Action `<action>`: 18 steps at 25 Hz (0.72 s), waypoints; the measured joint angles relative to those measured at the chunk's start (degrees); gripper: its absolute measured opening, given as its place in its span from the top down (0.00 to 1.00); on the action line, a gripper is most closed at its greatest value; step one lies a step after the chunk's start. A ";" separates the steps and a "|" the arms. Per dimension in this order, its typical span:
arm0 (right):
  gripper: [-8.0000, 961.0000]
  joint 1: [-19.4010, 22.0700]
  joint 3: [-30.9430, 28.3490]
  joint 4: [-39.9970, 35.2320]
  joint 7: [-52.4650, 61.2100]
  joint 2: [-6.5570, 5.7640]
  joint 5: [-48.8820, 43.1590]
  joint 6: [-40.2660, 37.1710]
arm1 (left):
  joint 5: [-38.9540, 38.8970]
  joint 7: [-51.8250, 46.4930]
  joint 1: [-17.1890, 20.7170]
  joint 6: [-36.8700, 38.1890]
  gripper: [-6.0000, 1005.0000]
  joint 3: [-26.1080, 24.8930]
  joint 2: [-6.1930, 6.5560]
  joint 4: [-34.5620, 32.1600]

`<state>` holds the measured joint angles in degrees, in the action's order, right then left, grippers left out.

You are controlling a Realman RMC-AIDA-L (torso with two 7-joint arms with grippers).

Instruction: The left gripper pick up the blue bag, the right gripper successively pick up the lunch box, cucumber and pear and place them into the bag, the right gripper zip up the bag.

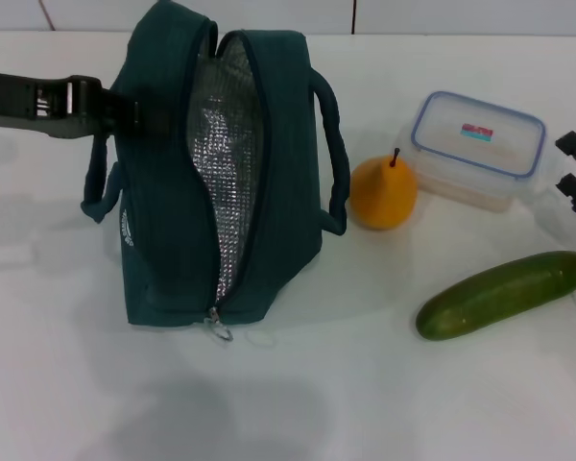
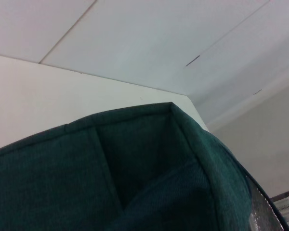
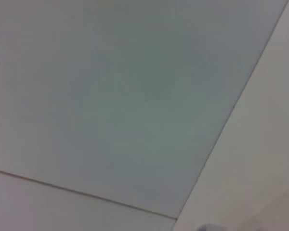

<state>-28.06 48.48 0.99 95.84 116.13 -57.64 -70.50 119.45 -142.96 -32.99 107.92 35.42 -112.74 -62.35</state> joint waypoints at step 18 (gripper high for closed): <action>0.22 -4.06 0.26 0.51 -0.06 0.06 -0.46 3.01 | -0.10 0.79 -0.18 -0.35 0.94 0.00 0.04 -0.13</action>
<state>-32.12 48.74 1.50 95.78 116.19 -58.10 -67.49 119.35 -142.17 -33.16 107.57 35.42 -112.70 -62.47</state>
